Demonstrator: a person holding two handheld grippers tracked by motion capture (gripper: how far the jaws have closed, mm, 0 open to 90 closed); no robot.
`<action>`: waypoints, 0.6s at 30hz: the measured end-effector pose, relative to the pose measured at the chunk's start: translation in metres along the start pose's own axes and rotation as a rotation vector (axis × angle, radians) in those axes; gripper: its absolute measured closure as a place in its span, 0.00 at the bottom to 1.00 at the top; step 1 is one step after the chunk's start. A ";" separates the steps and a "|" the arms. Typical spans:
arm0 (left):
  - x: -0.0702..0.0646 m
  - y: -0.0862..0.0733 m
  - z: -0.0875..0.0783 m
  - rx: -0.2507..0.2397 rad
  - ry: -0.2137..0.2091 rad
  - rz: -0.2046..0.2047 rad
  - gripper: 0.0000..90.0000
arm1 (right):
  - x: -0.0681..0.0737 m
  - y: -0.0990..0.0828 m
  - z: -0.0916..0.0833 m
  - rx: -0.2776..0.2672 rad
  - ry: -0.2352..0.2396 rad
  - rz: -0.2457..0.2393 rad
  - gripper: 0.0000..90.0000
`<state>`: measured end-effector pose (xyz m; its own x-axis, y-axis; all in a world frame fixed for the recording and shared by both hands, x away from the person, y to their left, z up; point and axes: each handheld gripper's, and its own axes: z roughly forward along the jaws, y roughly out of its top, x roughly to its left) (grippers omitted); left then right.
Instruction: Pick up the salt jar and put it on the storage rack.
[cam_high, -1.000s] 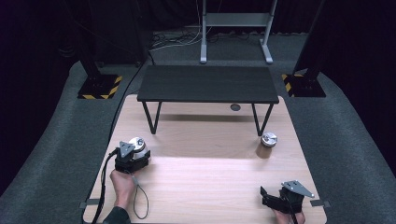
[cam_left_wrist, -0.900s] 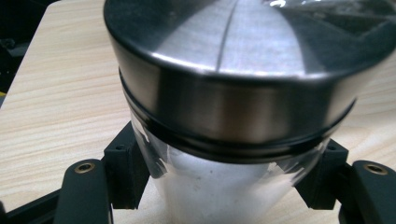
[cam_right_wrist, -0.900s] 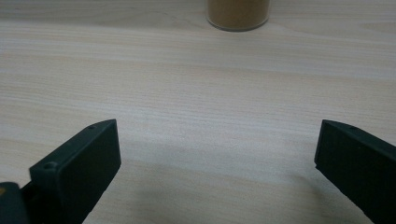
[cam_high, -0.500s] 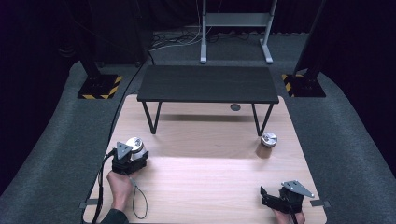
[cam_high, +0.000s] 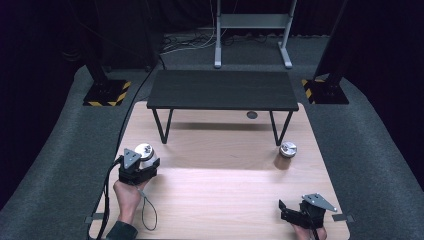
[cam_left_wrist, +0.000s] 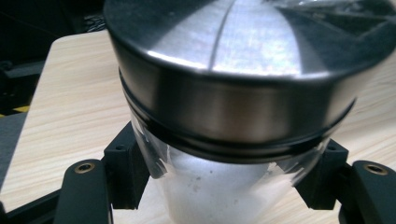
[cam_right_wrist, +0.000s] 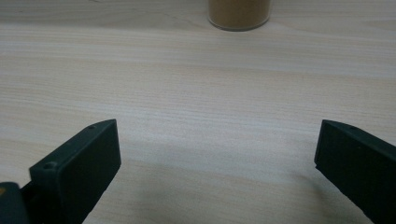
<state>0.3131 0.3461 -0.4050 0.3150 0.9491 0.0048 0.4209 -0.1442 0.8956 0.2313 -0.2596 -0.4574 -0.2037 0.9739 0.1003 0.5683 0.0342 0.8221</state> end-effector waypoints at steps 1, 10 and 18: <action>0.000 0.002 0.000 0.002 -0.001 0.003 0.35 | 0.000 0.000 0.000 -0.002 0.000 0.001 0.00; -0.002 0.013 0.002 0.007 -0.018 0.023 0.35 | 0.001 0.000 0.000 0.001 -0.003 -0.006 0.00; -0.005 0.025 0.005 0.008 -0.030 0.045 0.35 | 0.001 0.000 0.000 0.005 -0.001 -0.009 0.00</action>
<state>0.3269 0.3366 -0.3849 0.3591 0.9327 0.0318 0.4125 -0.1892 0.8911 0.2317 -0.2584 -0.4571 -0.2083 0.9737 0.0924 0.5703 0.0441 0.8203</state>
